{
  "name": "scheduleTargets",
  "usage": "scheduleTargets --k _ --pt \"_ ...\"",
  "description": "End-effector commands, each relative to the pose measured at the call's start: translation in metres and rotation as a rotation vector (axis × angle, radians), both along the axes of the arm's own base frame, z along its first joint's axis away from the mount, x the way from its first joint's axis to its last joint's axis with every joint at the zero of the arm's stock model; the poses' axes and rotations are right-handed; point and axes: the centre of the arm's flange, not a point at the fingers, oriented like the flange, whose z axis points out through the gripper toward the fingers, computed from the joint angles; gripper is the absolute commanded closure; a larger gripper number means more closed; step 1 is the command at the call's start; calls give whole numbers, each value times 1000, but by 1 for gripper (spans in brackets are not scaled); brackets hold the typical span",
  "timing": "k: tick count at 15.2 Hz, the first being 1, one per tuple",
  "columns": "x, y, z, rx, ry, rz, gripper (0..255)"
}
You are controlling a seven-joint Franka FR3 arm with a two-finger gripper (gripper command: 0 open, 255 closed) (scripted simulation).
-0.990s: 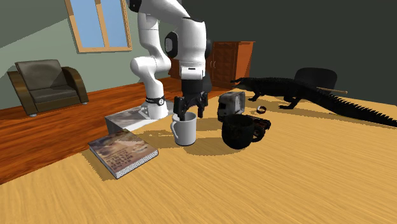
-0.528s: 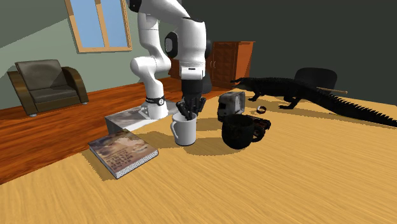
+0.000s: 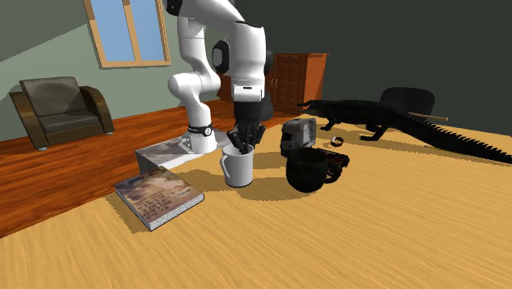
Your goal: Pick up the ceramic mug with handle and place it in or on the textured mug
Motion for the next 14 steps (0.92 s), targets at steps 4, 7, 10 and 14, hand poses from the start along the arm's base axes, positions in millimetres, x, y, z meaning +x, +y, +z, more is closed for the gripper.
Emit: scheduleTargets --k 4,7,10,14 --pt "0 0 24 0 0 0 255" --pt "0 0 40 0 0 0 255" --pt "0 0 56 0 0 0 255" --pt "0 0 77 0 0 0 255"
